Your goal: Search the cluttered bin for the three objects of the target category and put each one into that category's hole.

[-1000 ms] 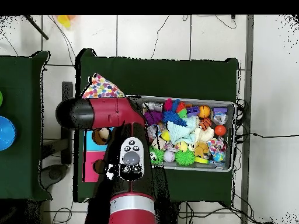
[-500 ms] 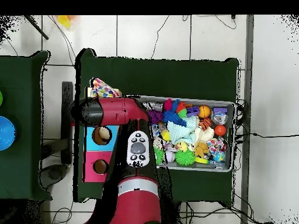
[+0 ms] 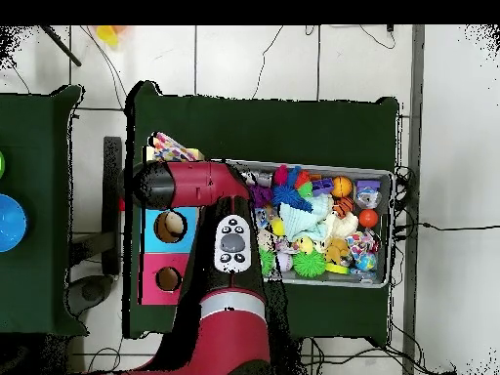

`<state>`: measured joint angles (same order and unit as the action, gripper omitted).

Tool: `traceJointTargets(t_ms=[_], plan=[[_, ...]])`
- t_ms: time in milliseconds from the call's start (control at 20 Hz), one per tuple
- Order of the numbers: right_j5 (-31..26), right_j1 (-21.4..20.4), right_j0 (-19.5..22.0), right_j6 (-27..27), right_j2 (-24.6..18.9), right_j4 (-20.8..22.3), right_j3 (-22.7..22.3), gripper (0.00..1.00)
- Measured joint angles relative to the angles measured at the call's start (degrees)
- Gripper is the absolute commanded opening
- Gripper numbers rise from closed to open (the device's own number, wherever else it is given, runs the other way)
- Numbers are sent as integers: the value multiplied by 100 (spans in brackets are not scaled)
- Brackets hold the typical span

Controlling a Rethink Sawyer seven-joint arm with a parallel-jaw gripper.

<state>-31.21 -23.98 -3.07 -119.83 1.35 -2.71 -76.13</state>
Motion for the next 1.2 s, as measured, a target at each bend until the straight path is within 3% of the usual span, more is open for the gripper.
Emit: traceJointTargets(t_ms=[700, 750, 1200], plan=[[1, 1, -133, 0, 135, 0, 3, 0], [6, 1, -150, 0, 135, -22, 25, 100], [2, 24, -230, 1, 179, -44, 80, 100]])
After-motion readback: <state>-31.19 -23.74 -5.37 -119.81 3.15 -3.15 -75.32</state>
